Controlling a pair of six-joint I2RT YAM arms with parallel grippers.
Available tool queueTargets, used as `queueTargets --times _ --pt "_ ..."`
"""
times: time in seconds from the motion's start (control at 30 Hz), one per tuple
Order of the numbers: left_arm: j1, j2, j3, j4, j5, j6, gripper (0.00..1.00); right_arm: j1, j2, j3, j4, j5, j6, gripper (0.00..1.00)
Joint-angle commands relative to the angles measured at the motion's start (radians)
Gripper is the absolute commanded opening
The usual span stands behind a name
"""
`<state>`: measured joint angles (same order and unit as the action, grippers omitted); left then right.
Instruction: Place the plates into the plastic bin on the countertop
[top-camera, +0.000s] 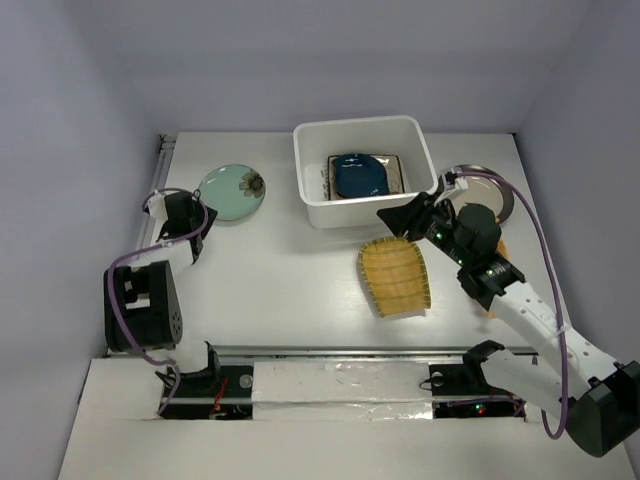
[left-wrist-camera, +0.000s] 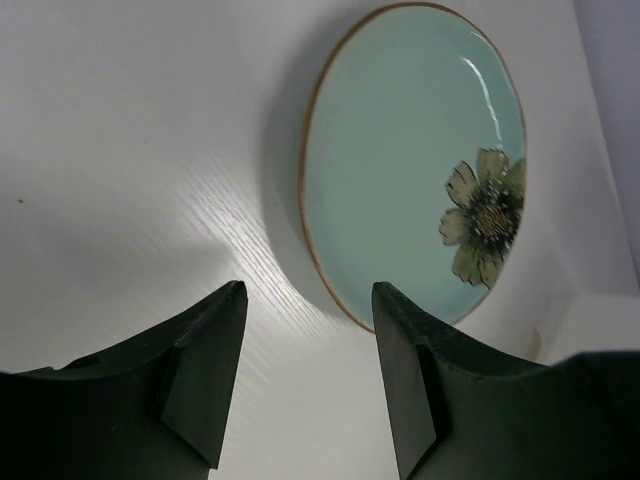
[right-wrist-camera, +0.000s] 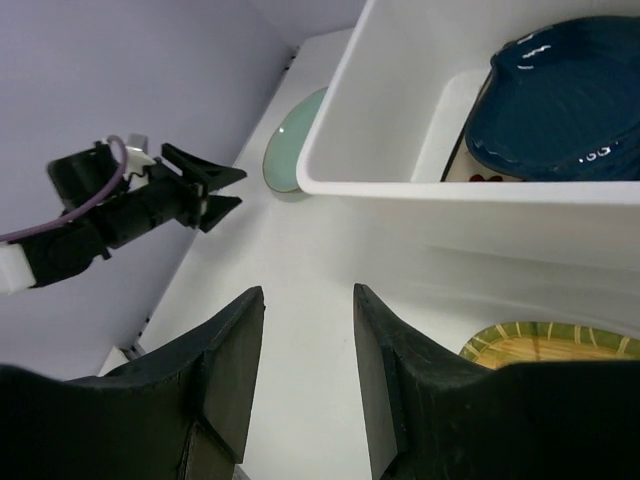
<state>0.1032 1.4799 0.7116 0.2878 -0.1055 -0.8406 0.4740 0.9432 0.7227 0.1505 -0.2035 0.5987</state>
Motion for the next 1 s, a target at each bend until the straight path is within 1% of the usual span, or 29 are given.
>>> queueTargets --times 0.0,0.13,0.23,0.3,0.37,0.57,0.73,0.77,0.8,0.87,0.97 --pt "0.024 0.065 0.042 0.068 0.050 -0.038 0.50 0.011 -0.020 -0.009 0.072 -0.031 -0.022 0.47" --pt "0.035 0.141 0.054 0.143 0.096 -0.063 0.50 0.011 -0.001 -0.009 0.070 -0.033 -0.037 0.47" --pt "0.035 0.200 0.068 0.172 0.101 -0.083 0.50 0.011 0.011 -0.008 0.083 -0.054 -0.036 0.47" --pt "0.035 0.223 0.084 0.166 0.101 -0.080 0.50 0.011 0.012 -0.009 0.089 -0.062 -0.034 0.47" --pt "0.035 0.253 0.106 0.160 0.141 -0.084 0.50 0.011 0.014 -0.011 0.093 -0.054 -0.033 0.47" --pt "0.035 0.336 0.167 0.125 0.156 -0.091 0.48 0.011 -0.001 -0.012 0.100 -0.054 -0.022 0.46" --pt "0.035 0.376 0.157 0.175 0.171 -0.117 0.45 0.011 -0.029 -0.016 0.092 -0.050 -0.019 0.46" --pt "0.035 0.385 0.155 0.180 0.173 -0.120 0.43 0.011 -0.032 -0.016 0.092 -0.047 -0.019 0.46" --pt "0.035 0.391 0.152 0.189 0.176 -0.123 0.36 0.011 -0.034 -0.016 0.090 -0.047 -0.019 0.46" --pt "0.035 0.393 0.143 0.211 0.176 -0.129 0.33 0.011 -0.032 -0.014 0.087 -0.042 -0.020 0.46" --pt "0.035 0.401 0.137 0.228 0.178 -0.133 0.19 0.011 -0.030 -0.014 0.089 -0.040 -0.020 0.46"
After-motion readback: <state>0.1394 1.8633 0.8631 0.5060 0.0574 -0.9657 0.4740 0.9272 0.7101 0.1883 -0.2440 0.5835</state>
